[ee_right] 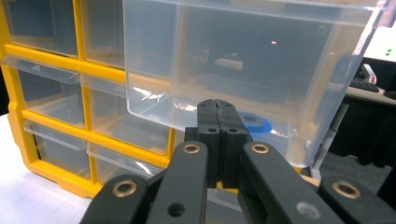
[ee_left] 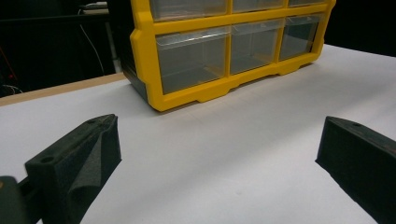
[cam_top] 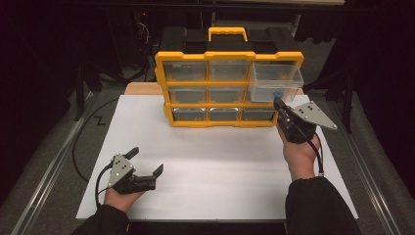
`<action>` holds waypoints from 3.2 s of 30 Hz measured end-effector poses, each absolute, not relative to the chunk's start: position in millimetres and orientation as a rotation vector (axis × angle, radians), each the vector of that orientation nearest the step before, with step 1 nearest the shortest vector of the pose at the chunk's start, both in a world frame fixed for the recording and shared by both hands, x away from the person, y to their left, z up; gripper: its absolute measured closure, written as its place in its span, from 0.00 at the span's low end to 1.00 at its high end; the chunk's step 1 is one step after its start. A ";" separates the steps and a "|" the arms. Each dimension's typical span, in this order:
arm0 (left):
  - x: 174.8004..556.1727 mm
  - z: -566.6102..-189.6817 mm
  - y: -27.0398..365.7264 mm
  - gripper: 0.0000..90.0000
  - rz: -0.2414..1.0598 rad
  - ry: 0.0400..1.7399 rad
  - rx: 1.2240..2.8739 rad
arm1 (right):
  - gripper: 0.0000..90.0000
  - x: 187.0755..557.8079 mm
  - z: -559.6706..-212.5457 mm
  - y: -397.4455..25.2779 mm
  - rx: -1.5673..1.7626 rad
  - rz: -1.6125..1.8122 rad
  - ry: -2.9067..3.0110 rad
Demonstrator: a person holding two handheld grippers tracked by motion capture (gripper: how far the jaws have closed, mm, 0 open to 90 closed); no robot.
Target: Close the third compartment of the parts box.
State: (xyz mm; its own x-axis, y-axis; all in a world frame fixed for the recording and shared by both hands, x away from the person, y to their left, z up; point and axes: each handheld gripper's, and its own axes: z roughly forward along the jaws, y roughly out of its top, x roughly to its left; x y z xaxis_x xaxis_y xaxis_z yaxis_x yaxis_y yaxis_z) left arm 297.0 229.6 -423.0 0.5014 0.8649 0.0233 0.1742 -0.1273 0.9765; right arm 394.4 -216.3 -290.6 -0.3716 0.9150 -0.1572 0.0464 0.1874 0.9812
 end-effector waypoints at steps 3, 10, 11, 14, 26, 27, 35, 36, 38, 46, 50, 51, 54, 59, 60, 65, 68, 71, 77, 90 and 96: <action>296.9 -422.9 229.8 0.00 0.763 0.910 1.614 | 1.00 395.6 -288.9 -216.1 0.930 1.303 1.612; 295.7 -421.9 230.2 0.00 0.763 0.907 1.607 | 1.00 396.2 -288.2 -215.0 0.939 1.302 1.605; 295.7 -421.9 230.1 0.00 0.764 0.907 1.607 | 1.00 396.5 -288.0 -215.0 0.940 1.302 1.605; 295.8 -421.9 230.1 0.00 0.763 0.906 1.608 | 1.00 397.6 -286.9 -215.3 0.940 1.300 1.604; 295.7 -421.5 230.5 0.00 0.764 0.904 1.606 | 1.00 400.9 -283.1 -213.6 0.942 1.297 1.594; 295.7 -421.5 230.5 0.00 0.764 0.903 1.607 | 1.00 401.2 -282.5 -213.9 0.942 1.294 1.597; 295.5 -421.3 230.7 0.00 0.766 0.900 1.603 | 1.00 404.5 -279.7 -214.4 0.951 1.291 1.588; 295.5 -421.2 230.7 0.00 0.766 0.899 1.603 | 1.00 405.0 -279.4 -214.6 0.956 1.293 1.589; 295.3 -421.0 230.7 0.00 0.766 0.898 1.602 | 1.00 406.3 -278.9 -214.9 0.957 1.291 1.590; 295.4 -420.9 231.7 0.00 0.763 0.898 1.601 | 1.00 410.4 -278.5 -212.8 0.947 1.275 1.593; 294.9 -420.7 231.5 0.00 0.764 0.896 1.600 | 1.00 412.5 -279.0 -212.3 0.945 1.266 1.594; 294.8 -420.5 231.4 0.00 0.765 0.895 1.601 | 1.00 412.8 -278.9 -212.3 0.944 1.264 1.595; 294.5 -420.1 231.0 0.00 0.765 0.891 1.602 | 1.00 414.9 -278.4 -211.7 0.947 1.256 1.594; 294.5 -420.0 231.6 0.00 0.765 0.892 1.600 | 1.00 419.7 -277.5 -210.7 0.953 1.250 1.592; 294.4 -420.0 231.7 0.00 0.765 0.891 1.598 | 1.00 420.4 -277.3 -210.5 0.956 1.250 1.592; 294.5 -420.1 231.6 0.00 0.763 0.890 1.600 | 1.00 426.5 -275.8 -210.4 0.960 1.246 1.595; 294.6 -420.1 231.7 0.00 0.762 0.890 1.600 | 1.00 429.9 -275.1 -210.7 0.969 1.248 1.590; 294.6 -420.1 231.9 0.00 0.762 0.890 1.601 | 1.00 432.8 -274.5 -210.3 0.971 1.245 1.589; 294.6 -420.2 232.3 0.00 0.763 0.893 1.599 | 1.00 437.4 -272.0 -205.6 0.957 1.243 1.580; 294.8 -420.5 232.9 0.00 0.759 0.896 1.597 | 1.00 451.9 -270.7 -198.3 0.957 1.217 1.575; 294.5 -420.3 233.0 0.00 0.759 0.897 1.594 | 1.00 458.8 -267.6 -196.2 0.963 1.202 1.568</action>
